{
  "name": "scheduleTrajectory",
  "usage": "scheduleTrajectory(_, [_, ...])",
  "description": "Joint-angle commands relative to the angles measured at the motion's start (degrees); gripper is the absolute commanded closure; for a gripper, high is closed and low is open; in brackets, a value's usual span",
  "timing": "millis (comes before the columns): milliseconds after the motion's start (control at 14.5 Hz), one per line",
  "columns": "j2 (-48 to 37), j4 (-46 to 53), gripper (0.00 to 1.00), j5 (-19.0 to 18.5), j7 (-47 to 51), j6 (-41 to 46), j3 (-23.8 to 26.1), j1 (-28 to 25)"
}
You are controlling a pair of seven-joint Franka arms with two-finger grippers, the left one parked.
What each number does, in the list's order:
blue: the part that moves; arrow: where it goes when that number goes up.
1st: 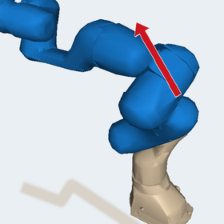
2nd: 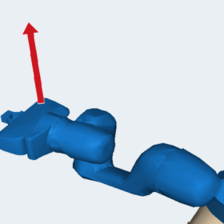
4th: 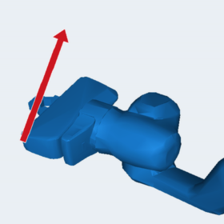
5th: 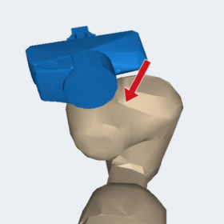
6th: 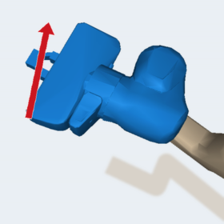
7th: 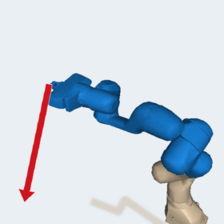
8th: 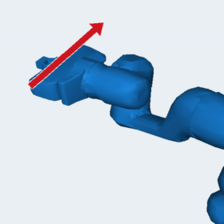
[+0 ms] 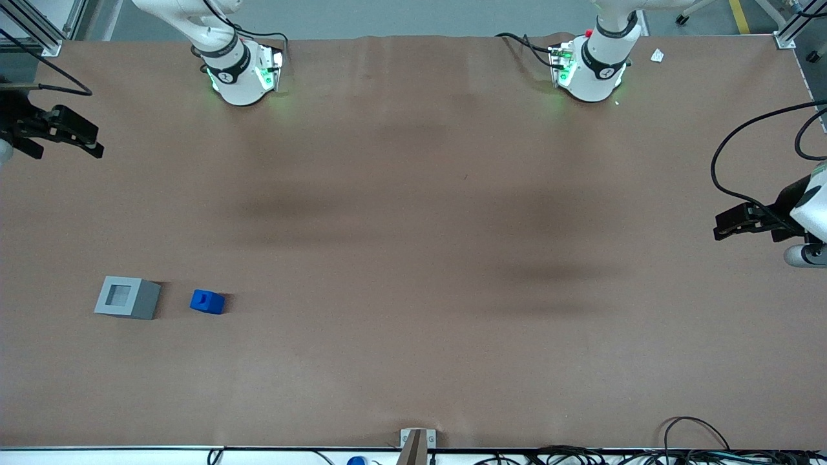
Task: Insert blue part into gray base with right arm
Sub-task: 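Move the right gripper over the blue cube, fingers open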
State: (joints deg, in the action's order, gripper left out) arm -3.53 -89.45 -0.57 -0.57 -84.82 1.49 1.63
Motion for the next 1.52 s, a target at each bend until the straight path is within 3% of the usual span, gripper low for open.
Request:
scheduleTrajectory(0, [0.19,0.77,0.0,-0.4,0.22,0.88,0.01,0.22])
scheduleTrajectory(690, [0.55,-0.02,0.0,-0.22,0.4,0.1,-0.08,1.19])
scheduleTrajectory(1448, [10.47,-2.65,0.0,-0.22,1.71,-9.12,0.01,0.74])
